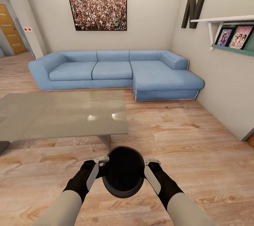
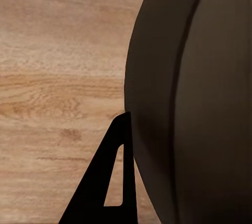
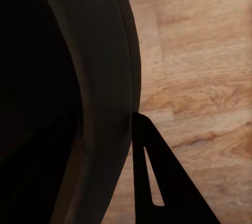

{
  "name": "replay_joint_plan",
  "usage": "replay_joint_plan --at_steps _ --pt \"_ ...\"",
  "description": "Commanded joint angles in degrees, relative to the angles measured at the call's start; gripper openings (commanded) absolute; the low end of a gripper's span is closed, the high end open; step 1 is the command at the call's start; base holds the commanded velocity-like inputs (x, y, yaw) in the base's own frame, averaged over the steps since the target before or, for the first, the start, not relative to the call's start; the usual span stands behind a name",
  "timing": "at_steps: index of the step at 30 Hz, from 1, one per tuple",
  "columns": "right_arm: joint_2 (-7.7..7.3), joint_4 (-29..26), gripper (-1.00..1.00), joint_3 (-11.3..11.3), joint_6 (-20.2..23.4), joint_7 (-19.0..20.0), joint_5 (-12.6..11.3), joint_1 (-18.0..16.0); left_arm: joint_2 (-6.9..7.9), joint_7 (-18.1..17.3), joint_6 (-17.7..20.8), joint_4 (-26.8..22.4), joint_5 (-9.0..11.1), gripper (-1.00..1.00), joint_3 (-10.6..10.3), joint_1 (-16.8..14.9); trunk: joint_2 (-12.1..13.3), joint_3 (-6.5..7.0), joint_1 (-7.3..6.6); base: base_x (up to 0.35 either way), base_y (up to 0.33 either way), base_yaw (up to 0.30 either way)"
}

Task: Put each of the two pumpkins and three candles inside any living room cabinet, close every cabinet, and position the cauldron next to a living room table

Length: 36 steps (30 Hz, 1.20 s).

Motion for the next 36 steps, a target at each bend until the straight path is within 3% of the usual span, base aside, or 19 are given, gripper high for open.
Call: replay_joint_plan --at_steps 1,36 --pt "0.01 0.0 -1.0 0.6 -0.3 0.0 -0.5 0.0 0.0 0.0 0.0 0.0 0.3 -1.0 0.5 0.0 -0.4 -0.17 0.22 0.0 0.0 0.0" --pt "0.01 0.0 -1.0 0.6 -0.4 0.0 -0.4 0.0 0.0 0.0 0.0 0.0 0.3 -1.0 0.5 0.0 -14.5 -6.46 7.91 0.0 0.0 0.0"
